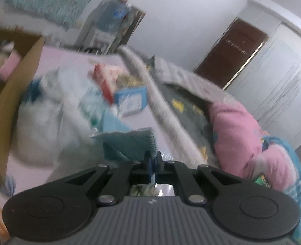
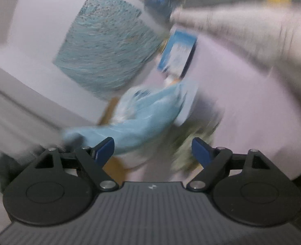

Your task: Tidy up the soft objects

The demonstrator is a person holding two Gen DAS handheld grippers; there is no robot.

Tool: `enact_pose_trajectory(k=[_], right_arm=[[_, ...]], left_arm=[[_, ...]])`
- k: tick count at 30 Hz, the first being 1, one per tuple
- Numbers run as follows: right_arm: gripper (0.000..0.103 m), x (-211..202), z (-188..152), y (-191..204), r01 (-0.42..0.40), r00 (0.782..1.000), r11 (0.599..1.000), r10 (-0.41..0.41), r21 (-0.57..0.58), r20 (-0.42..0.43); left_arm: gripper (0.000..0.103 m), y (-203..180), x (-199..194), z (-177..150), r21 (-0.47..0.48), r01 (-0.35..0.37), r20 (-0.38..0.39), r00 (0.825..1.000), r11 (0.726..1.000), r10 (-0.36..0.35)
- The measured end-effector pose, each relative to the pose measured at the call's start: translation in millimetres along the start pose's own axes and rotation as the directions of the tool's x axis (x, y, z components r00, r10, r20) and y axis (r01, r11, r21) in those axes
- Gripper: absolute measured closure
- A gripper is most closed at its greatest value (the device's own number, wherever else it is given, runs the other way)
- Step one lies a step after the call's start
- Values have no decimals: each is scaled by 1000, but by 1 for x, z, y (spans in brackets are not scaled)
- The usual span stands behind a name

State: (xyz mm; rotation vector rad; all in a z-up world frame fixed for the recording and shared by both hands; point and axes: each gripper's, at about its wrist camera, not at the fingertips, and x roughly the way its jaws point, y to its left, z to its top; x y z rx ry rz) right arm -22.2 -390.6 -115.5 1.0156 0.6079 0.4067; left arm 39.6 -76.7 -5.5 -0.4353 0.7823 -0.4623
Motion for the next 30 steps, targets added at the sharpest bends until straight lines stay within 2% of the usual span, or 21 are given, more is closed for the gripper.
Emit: enact_pose_trajectory(k=[2, 4, 6, 9, 14, 17, 19, 21, 24, 30], right_arm=[[16, 11, -9, -10, -38, 999, 994, 40, 103, -24], [16, 24, -16, -14, -11, 999, 991, 18, 134, -49], [16, 29, -21, -9, 13, 998, 994, -6, 111, -62], [16, 29, -28, 5, 18, 998, 998, -14, 58, -68], [19, 19, -34, 22, 23, 997, 1000, -24, -15, -73], [32, 11, -40, 33, 14, 997, 998, -19, -63, -81], [47, 7, -42, 38, -18, 995, 997, 11, -74, -97], [52, 13, -48, 43, -66, 989, 995, 55, -73, -137], [57, 31, -59, 43, -85, 977, 995, 73, -52, -202], [58, 55, -72, 23, 0, 967, 1000, -5, -18, -255]], left_arm=[[100, 10, 3, -16, -31, -8, -46, 999, 999, 6], [100, 17, 3, -27, -61, -3, -80, 997, 998, -2], [100, 19, -2, -35, -61, 7, -91, 996, 998, -12], [100, 19, -19, -42, -13, 1, -76, 997, 1000, -2], [100, 25, -52, -45, 31, -37, -63, 997, 999, 39], [100, 30, -76, -52, 70, -82, -61, 994, 994, 86], [100, 33, -85, -56, 72, -95, -68, 993, 993, 100], [100, 37, -87, -61, 71, -100, -74, 992, 992, 106], [99, 40, -82, -64, 64, -105, -68, 992, 992, 110], [99, 44, -63, -52, 26, -72, -43, 996, 997, 73]])
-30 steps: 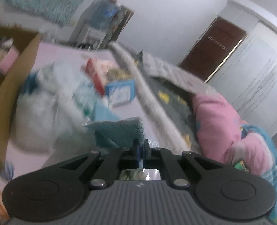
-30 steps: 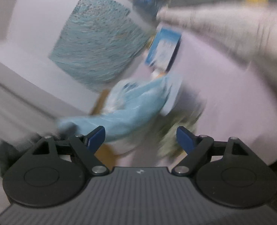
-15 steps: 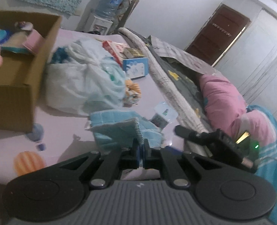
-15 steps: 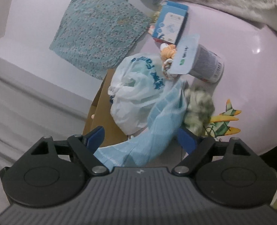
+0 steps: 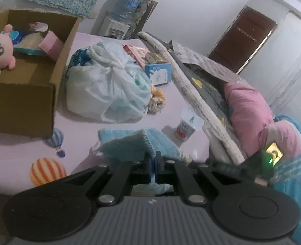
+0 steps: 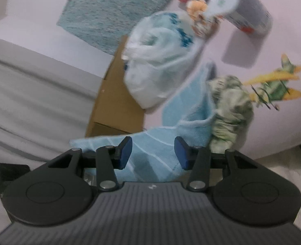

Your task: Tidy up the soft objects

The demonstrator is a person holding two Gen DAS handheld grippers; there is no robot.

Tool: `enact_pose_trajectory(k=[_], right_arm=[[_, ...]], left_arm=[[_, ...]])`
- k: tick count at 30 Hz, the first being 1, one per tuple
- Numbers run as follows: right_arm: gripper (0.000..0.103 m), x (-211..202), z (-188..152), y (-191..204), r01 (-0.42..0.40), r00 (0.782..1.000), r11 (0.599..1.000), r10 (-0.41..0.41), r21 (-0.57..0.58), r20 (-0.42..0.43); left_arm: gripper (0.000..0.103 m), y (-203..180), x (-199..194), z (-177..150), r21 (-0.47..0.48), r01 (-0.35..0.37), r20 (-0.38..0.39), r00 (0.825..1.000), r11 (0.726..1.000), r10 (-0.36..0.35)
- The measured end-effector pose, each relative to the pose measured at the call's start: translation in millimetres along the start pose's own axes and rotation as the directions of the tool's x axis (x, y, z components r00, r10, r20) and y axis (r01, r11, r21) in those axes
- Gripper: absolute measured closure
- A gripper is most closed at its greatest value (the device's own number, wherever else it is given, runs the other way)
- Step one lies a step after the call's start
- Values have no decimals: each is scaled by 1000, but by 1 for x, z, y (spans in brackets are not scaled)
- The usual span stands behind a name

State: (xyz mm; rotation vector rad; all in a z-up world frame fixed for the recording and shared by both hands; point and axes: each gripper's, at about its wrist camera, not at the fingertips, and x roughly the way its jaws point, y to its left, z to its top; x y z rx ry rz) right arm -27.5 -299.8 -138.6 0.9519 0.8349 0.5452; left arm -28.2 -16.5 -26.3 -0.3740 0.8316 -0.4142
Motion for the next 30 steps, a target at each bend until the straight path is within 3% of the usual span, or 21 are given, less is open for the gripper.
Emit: enact_pose_trajectory(k=[4, 10, 14, 18, 20, 23, 27, 30], right_arm=[[56, -2, -1, -13, -24, 1000, 999, 23, 41, 14], [52, -43, 9, -8, -38, 995, 999, 39, -9, 90], [51, -70, 18, -11, 98, 984, 994, -91, -41, 154], [52, -67, 24, -10, 305, 946, 941, -282, -145, 159], [55, -59, 26, -6, 353, 933, 913, -327, -207, 148], [67, -41, 28, 3, 408, 913, 858, -386, -314, 132], [87, -23, 30, 6, 406, 911, 834, -402, -372, 94], [90, -22, 34, 10, 446, 893, 802, -432, -398, 129]], left_arm=[[99, -1, 28, 14, 4, 3, -4, 1000, 1000, -3], [99, -1, 83, 28, 16, -39, -29, 999, 999, 40], [99, -1, 115, 31, 32, -82, -57, 995, 996, 83], [99, 3, 134, 28, 40, -112, -86, 990, 993, 115], [99, 5, 141, 27, 45, -124, -98, 987, 991, 128], [99, 8, 146, 26, 52, -150, -100, 983, 987, 154], [98, 13, 151, 25, 33, -159, -114, 980, 987, 161], [98, 13, 153, 25, 34, -163, -114, 980, 986, 166]])
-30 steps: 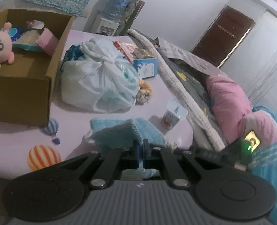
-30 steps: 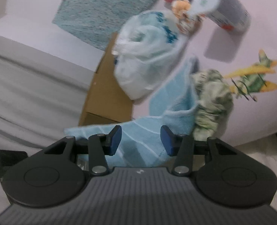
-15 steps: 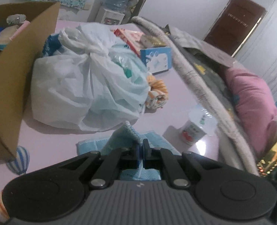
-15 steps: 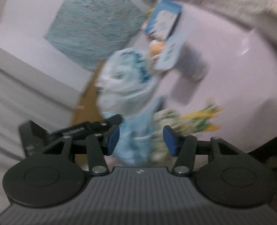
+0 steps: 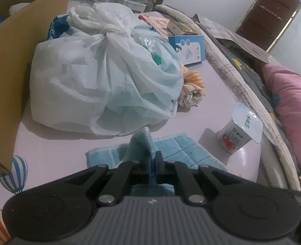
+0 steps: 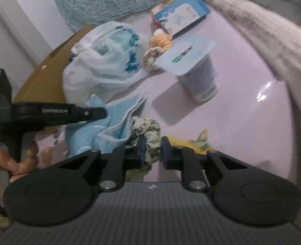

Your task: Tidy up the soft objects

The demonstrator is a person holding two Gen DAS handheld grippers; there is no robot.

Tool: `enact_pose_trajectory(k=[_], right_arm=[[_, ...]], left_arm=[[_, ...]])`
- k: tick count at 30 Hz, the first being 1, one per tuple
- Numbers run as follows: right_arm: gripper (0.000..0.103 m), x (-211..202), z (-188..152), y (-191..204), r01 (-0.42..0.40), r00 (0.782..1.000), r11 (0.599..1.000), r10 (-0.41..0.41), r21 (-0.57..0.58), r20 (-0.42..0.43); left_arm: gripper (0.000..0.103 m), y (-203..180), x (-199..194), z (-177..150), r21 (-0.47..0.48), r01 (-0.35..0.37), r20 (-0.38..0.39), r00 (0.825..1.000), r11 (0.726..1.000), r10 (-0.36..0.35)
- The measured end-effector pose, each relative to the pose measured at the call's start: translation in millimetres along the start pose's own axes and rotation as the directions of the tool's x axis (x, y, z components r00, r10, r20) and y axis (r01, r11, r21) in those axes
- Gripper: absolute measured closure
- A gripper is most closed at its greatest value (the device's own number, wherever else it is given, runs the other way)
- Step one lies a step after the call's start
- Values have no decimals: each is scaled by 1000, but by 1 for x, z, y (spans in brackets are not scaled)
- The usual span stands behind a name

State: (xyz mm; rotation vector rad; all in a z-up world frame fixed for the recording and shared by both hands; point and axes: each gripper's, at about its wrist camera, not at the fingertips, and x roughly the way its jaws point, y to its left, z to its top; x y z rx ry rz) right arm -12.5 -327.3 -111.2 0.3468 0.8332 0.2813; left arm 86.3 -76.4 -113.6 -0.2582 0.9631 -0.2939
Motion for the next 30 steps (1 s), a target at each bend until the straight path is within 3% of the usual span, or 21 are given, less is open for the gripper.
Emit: enact_pose_trajectory(k=[6, 14, 16, 19, 22, 25, 27, 30], right_arm=[[91, -7, 19, -31, 96, 993, 993, -101, 72, 67], [82, -19, 16, -53, 79, 985, 984, -102, 159, 141], [78, -34, 13, -49, 42, 983, 988, -68, 149, 172], [65, -46, 12, -34, -111, 980, 988, 90, 111, 177], [63, -33, 13, -12, -284, 954, 954, 270, 100, 133], [63, -8, 13, 8, -383, 924, 918, 379, 105, 57], [63, 11, 11, 22, -403, 915, 910, 405, 95, 3], [65, 34, 9, 30, -327, 941, 941, 332, 86, -57]], left_arm=[[98, 1, 3, 3, -3, -6, 1, 1000, 1000, 6], [97, 1, 8, 8, -4, -8, -8, 1000, 1000, 8], [97, 1, 8, 9, -1, -9, -8, 1000, 1000, 9], [96, 1, 8, 9, 0, -9, -8, 1000, 1000, 9], [96, 1, 8, 9, 0, -10, -8, 1000, 1000, 10], [95, 1, 8, 9, -11, -3, -7, 1000, 1000, 3], [92, 2, 7, 9, -16, 2, -4, 1000, 1000, -2], [77, 3, -1, 8, -19, 6, 24, 1000, 1000, -6]])
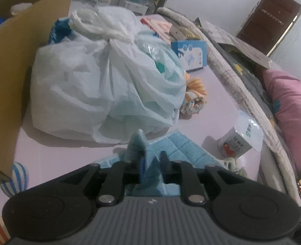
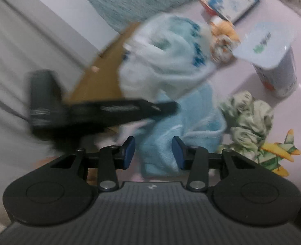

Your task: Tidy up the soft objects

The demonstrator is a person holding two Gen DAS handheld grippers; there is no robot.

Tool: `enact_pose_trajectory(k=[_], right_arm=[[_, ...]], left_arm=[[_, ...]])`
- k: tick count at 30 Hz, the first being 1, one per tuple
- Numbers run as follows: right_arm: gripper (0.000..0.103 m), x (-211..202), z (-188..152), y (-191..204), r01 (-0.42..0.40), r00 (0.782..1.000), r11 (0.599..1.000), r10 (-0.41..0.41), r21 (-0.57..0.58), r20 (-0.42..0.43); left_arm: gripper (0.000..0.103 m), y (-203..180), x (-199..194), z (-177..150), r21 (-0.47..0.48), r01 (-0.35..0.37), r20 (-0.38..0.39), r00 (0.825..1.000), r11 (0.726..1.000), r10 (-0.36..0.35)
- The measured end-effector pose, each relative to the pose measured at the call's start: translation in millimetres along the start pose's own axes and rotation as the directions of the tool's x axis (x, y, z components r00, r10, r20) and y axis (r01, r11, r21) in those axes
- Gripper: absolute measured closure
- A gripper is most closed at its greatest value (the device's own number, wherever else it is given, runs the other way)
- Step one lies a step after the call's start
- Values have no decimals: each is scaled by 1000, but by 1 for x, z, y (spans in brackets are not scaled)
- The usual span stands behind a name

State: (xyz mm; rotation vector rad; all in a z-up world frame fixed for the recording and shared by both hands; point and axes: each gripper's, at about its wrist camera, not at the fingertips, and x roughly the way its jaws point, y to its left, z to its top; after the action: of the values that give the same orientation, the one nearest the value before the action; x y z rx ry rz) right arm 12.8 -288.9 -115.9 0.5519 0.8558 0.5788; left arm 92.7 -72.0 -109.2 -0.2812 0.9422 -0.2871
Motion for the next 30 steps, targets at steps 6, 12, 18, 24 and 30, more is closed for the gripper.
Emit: enact_pose_trajectory(k=[6, 12, 18, 24, 30], right_arm=[[69, 7, 2, -15, 20, 1000, 997, -21, 74, 11], [71, 2, -4, -29, -9, 1000, 987, 5, 160, 28], [71, 0, -6, -45, -92, 995, 956, 77, 279, 63], [66, -21, -7, -33, -89, 991, 967, 62, 238, 117], [54, -35, 24, -11, 102, 979, 991, -115, 87, 168]], left_arm=[[59, -2, -37, -7, 52, 19, 76, 997, 998, -23], [62, -2, -73, -33, 149, 51, 93, 994, 987, -65], [74, -3, -56, -44, 172, 50, 13, 999, 984, -53], [83, 3, -33, -41, 120, 23, -23, 1000, 992, -20], [84, 5, -31, -41, 113, 11, -16, 1000, 994, -9]])
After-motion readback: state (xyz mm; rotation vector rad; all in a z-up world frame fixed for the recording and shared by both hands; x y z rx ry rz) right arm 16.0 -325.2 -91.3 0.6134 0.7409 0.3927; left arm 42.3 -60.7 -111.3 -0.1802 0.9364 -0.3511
